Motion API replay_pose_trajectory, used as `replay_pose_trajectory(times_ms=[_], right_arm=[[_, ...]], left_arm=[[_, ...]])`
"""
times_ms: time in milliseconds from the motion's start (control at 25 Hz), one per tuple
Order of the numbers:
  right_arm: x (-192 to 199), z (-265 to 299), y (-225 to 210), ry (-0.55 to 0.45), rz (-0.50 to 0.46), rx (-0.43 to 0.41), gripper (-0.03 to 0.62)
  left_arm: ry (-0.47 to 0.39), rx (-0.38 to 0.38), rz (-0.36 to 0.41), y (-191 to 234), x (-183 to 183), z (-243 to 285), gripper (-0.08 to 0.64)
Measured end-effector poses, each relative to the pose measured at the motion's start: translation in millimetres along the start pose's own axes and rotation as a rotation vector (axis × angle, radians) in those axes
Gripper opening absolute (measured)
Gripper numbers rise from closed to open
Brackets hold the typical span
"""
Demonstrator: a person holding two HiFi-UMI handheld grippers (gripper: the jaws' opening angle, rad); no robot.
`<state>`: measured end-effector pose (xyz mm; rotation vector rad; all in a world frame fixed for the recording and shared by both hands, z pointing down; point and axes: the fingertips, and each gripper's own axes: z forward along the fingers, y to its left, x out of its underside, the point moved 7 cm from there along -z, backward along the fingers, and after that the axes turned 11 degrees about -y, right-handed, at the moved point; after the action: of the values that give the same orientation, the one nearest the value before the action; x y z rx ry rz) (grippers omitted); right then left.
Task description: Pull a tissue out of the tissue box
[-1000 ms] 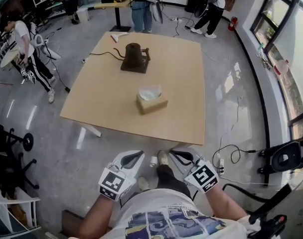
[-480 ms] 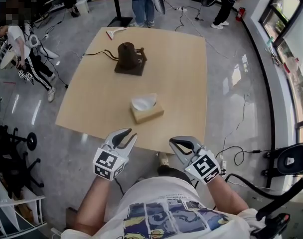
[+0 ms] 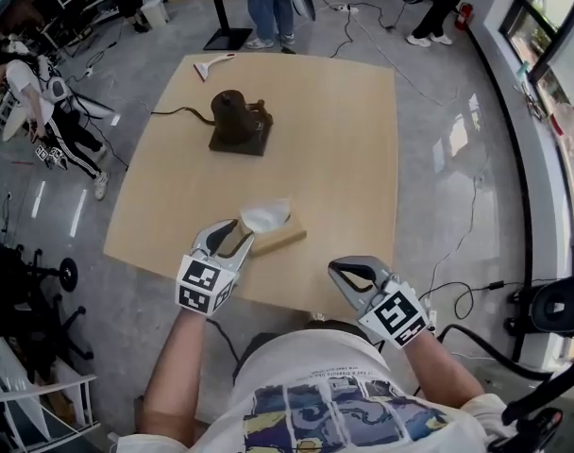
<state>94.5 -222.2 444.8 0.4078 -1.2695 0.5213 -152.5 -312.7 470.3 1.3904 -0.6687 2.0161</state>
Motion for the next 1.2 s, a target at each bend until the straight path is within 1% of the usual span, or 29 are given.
replay_pose_trajectory(times_ms=[200, 360, 520, 680, 880, 1200], right_arm=[[4.4, 0.6, -21.1, 0.000, 0.037, -0.007, 0.003], [9.4, 5.2, -32.2, 0.007, 0.038, -0.017, 0.003], [15.4, 5.9, -41.0, 0.015, 0.047, -0.021, 0.003], [19.6, 5.9, -44.9, 0.028, 0.055, -0.022, 0.003], [17.0, 9.3, -54.6, 0.032, 0.062, -0.014, 0.003], [22.0, 4.2, -61.5, 0.049, 0.059, 0.001, 0.003]], left_arm=[[0.071, -0.003, 0.009, 25.5, 6.6, 33.2, 0.190], [0.139, 0.025, 0.011, 40.3, 22.1, 54.2, 0.207], [0.191, 0.036, 0.010, 53.1, 36.0, 72.4, 0.219], [0.258, 0.071, -0.013, 58.8, 55.1, 87.4, 0.224], [0.279, 0.093, -0.052, 61.2, 66.1, 97.6, 0.224], [0.311, 0.147, -0.065, 55.4, 75.0, 106.9, 0.222]])
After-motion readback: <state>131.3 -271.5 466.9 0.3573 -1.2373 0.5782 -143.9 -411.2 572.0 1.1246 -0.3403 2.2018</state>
